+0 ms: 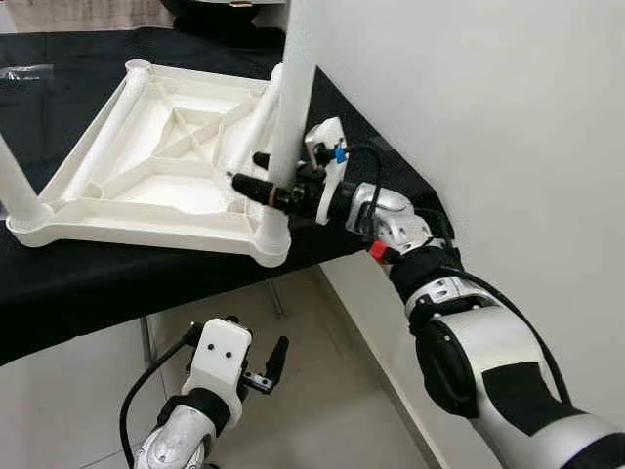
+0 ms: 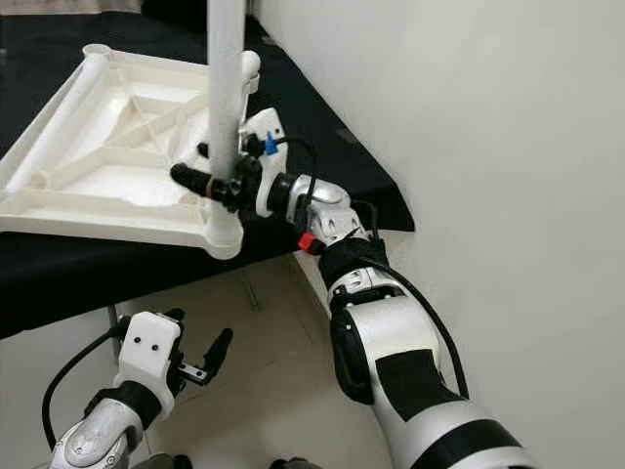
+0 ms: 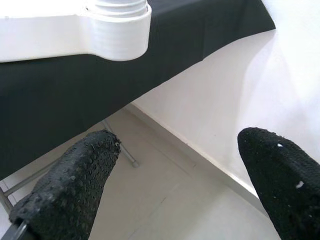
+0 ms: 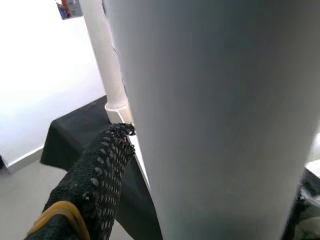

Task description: Building children table

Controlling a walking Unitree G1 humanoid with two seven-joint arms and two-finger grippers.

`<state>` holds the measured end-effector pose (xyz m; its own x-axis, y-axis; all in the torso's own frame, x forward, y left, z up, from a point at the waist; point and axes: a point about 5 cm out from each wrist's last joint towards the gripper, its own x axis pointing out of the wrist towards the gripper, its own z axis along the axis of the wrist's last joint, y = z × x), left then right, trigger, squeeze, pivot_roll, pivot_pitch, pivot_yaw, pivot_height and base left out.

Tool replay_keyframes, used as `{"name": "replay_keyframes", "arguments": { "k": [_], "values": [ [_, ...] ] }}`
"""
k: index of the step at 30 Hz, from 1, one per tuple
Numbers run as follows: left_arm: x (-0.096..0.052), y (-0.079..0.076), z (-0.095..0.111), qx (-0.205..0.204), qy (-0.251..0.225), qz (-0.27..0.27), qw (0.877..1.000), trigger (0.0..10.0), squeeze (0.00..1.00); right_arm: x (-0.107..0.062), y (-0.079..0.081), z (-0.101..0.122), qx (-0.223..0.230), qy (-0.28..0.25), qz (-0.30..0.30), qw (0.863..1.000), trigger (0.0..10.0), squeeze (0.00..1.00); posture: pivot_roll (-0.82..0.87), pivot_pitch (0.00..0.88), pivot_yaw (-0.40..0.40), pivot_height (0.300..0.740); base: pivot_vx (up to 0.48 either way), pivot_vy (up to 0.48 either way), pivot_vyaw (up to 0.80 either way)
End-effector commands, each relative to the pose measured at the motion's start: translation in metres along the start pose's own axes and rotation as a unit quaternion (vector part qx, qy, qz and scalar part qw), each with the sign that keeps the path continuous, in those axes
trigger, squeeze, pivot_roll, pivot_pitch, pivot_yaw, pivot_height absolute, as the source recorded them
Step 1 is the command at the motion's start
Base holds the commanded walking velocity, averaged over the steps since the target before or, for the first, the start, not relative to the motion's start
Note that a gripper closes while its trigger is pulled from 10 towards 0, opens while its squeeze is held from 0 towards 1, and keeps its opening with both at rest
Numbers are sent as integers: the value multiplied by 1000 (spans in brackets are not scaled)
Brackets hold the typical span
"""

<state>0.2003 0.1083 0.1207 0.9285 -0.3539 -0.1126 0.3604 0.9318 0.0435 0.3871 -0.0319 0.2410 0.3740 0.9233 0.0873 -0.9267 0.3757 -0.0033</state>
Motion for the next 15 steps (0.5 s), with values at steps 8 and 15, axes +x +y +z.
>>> {"name": "replay_keyframes", "arguments": {
  "k": [8,15],
  "values": [
    [-2,-4,-6,-8,12,-2,1000,10000,0,24,5,7,-4,-10,-79,997,0,0,149,108,-171,740,0,0,0],
    [-2,-4,-6,-10,13,-3,1000,10000,0,17,-12,4,26,-23,-270,962,0,0,137,103,-169,740,0,0,0]
  ]
}}
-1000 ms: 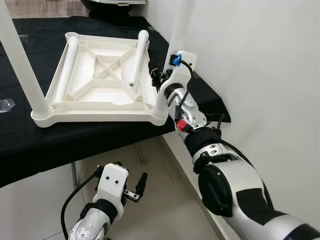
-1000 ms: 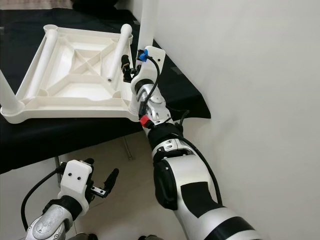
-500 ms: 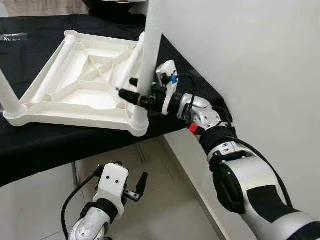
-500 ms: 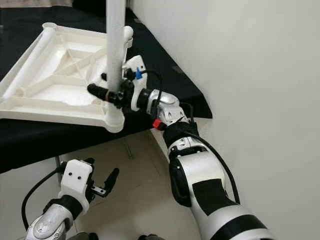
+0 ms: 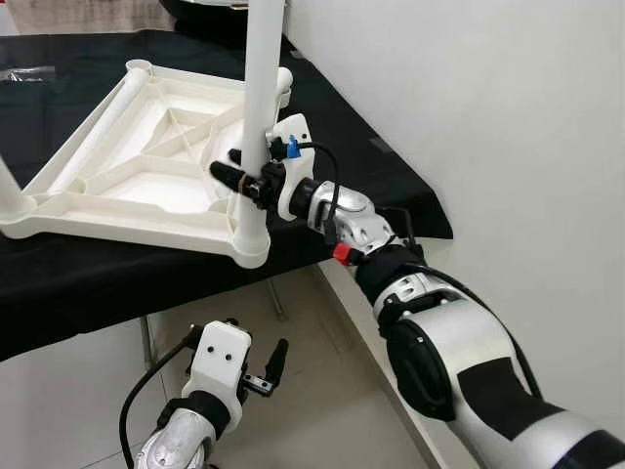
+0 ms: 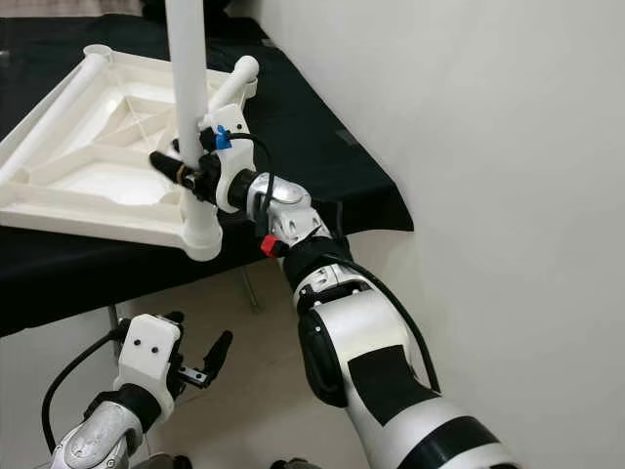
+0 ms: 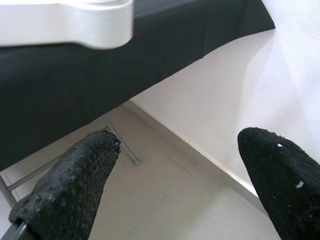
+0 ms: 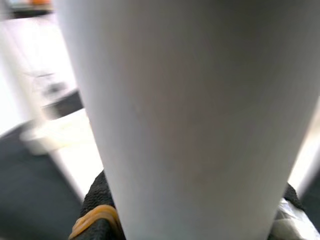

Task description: Building children table

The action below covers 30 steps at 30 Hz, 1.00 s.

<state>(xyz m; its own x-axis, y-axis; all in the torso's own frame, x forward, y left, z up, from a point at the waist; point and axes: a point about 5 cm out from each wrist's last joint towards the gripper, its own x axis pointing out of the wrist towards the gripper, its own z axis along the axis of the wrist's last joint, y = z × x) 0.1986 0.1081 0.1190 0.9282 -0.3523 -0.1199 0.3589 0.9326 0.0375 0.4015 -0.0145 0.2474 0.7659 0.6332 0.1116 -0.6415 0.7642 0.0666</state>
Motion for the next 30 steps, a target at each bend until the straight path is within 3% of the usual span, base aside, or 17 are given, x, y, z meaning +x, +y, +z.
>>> {"name": "replay_keyframes", "arguments": {
  "k": [1,3,4,7,9,11,14,15,16,17,18,22,23,25,27,28,30],
  "values": [
    [-1,-3,-4,-7,9,-4,1000,10000,0,-2,-10,0,16,0,-51,999,0,0,137,103,-169,740,0,0,0],
    [0,-4,-5,-8,9,-5,1000,10000,0,-6,-24,-2,17,6,-188,982,0,0,134,101,-166,740,0,0,0],
    [0,-4,-5,-7,9,-6,1000,10000,0,-10,-32,-2,17,5,-258,966,0,0,134,98,-166,740,0,0,0],
    [0,-4,-5,-7,9,-6,1000,10000,0,-13,-36,-2,16,5,-302,953,0,0,134,98,-166,740,0,0,0],
    [0,-4,-5,-5,10,-6,1000,10000,0,-19,-43,-2,41,0,-394,918,0,0,138,96,-167,740,0,0,0],
    [0,-4,-5,-4,11,-6,1000,10000,0,-19,-39,-2,56,-2,-431,900,0,0,142,92,-168,740,0,0,0],
    [0,-4,-5,-3,11,-6,1000,10000,0,-16,-34,0,65,-5,-425,903,0,0,142,91,-168,740,0,0,0],
    [1,-4,-5,-2,11,-7,1000,10000,0,-11,-28,2,75,-12,-402,913,10000,0,142,91,-168,740,0,0,0],
    [1,-4,-6,-2,12,-7,1000,10000,0,-8,-24,4,81,-17,-375,923,10000,0,141,82,-167,740,0,0,0],
    [1,-4,-6,-2,12,-7,1000,10000,0,-8,-24,4,81,-17,-375,923,10000,0,141,82,-167,740,0,0,0],
    [1,-4,-6,-2,13,-7,1000,10000,0,-8,-24,6,71,-25,-373,925,10000,1000,141,82,-167,740,0,0,0],
    [1,-5,-7,-4,13,-9,1000,10000,0,-11,-30,7,64,-37,-374,924,10000,1000,135,74,-161,740,0,0,0],
    [1,-5,-8,-5,14,-9,1000,10000,0,-14,-34,8,54,-46,-366,928,10000,0,134,76,-160,740,0,0,0],
    [2,-5,-8,-5,14,-10,1000,10000,0,-14,-35,9,50,-50,-362,929,10000,0,134,76,-160,740,0,0,0],
    [2,-5,-8,-5,14,-10,1000,10000,0,-13,-32,11,51,-69,-304,949,10000,0,129,75,-157,740,0,0,0],
    [2,-5,-8,-5,14,-10,1000,10000,0,-13,-32,11,51,-69,-304,949,10000,0,129,75,-157,740,0,0,0],
    [2,-5,-8,-6,13,-10,1000,10000,0,-10,-25,13,52,-83,-207,973,10000,0,126,74,-158,740,0,0,0]
  ]
}}
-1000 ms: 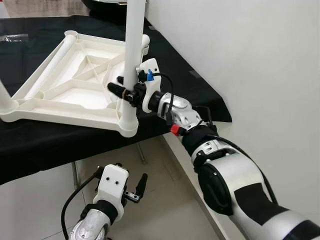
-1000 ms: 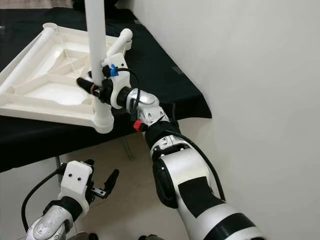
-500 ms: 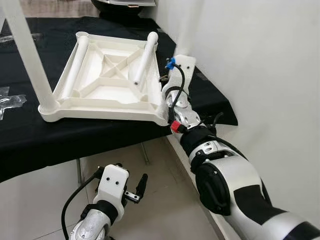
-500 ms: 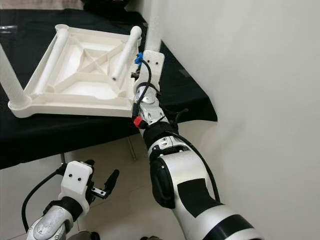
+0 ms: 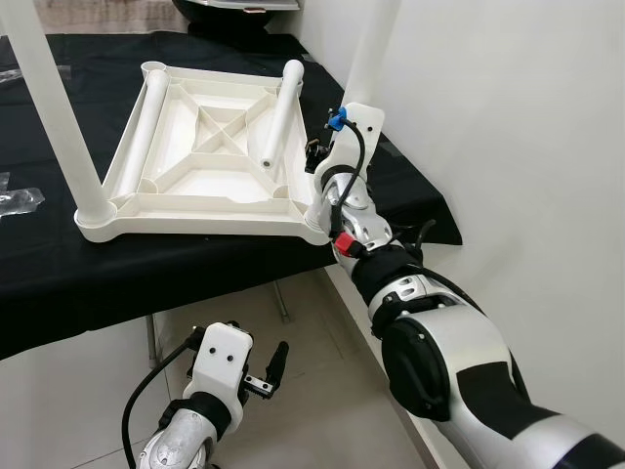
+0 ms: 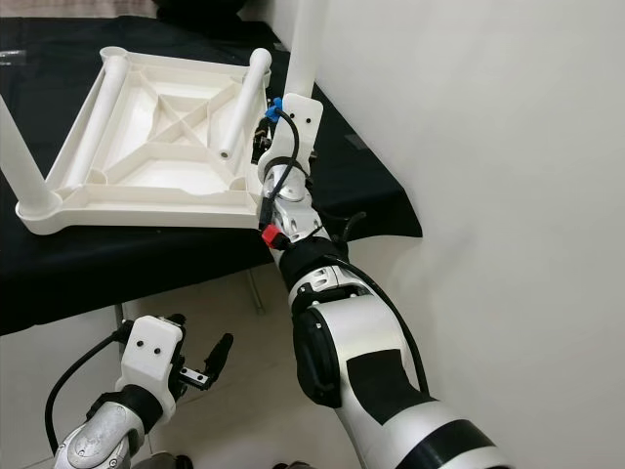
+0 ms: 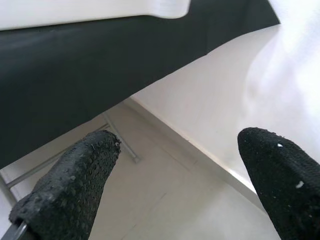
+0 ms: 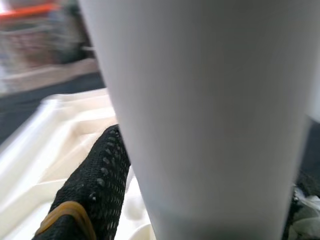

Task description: Building children table

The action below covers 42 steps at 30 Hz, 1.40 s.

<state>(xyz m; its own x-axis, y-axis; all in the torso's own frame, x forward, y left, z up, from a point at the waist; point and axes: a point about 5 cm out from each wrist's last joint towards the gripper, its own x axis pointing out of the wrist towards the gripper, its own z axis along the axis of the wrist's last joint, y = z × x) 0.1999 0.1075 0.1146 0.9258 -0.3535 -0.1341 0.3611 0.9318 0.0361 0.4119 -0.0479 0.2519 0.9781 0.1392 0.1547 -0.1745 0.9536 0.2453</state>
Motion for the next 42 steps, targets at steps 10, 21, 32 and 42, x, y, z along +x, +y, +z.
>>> {"name": "replay_keyframes", "arguments": {
  "k": [10,21,32,42],
  "values": [
    [1,-5,-3,-10,0,-7,1000,10000,0,-11,3,5,-46,48,388,919,10000,0,128,76,-166,740,0,0,0],
    [1,-7,-2,-11,-1,-5,1000,10000,0,-23,42,-3,-65,83,523,846,10000,0,143,82,-182,740,0,0,0],
    [1,-7,-1,-15,-2,-4,1000,10000,0,-7,36,-9,-56,56,302,950,0,0,136,90,-184,740,0,0,0],
    [2,-6,0,-12,-1,-7,1000,10000,0,-1,-33,-10,-85,56,-139,985,0,0,124,103,-173,740,0,0,0]
  ]
}}
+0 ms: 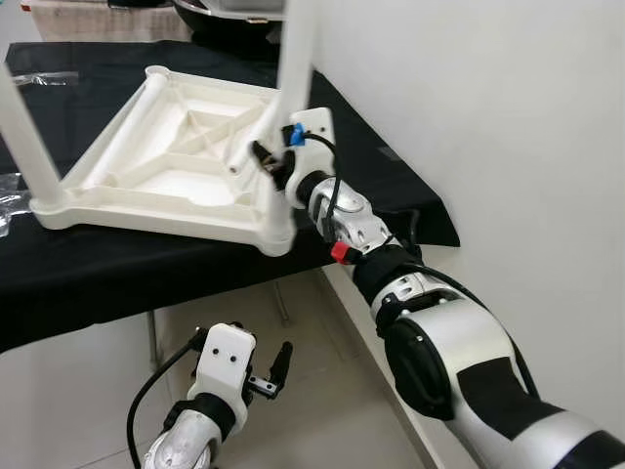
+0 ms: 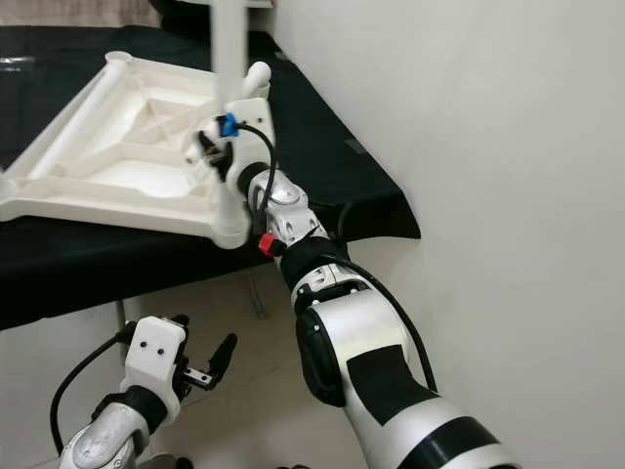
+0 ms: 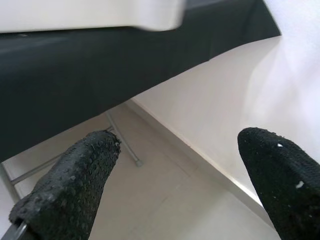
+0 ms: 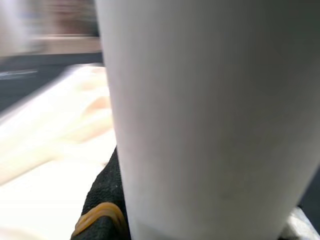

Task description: Building children table

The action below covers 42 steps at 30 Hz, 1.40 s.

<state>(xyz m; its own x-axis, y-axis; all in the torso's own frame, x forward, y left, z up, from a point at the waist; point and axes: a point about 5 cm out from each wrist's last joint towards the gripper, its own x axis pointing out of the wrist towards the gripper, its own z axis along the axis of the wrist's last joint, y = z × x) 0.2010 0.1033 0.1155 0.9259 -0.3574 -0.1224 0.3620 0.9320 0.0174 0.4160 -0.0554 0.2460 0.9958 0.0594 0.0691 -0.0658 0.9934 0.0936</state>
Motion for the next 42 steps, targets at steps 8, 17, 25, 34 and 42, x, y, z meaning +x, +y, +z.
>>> {"name": "replay_keyframes", "arguments": {
  "k": [8,17,25,34,42],
  "values": [
    [1,-1,-2,0,7,-3,1000,10000,0,-3,6,0,63,-3,-70,996,10000,98,131,111,-171,740,0,0,0],
    [0,-2,-2,-1,7,-3,1000,10000,0,-3,15,14,79,-47,15,996,10000,0,133,100,-172,740,0,0,0],
    [0,-2,-3,-3,7,-7,1000,10000,0,-13,33,6,70,-20,348,935,10000,0,128,101,-173,740,0,0,0],
    [2,-2,-2,-3,5,-5,1000,10000,0,-32,38,4,21,3,574,819,10000,0,128,118,-181,740,0,0,0],
    [1,-3,-2,-2,4,-2,1000,10000,0,-34,72,1,1,6,542,841,0,0,134,109,-185,740,0,0,0]
  ]
}}
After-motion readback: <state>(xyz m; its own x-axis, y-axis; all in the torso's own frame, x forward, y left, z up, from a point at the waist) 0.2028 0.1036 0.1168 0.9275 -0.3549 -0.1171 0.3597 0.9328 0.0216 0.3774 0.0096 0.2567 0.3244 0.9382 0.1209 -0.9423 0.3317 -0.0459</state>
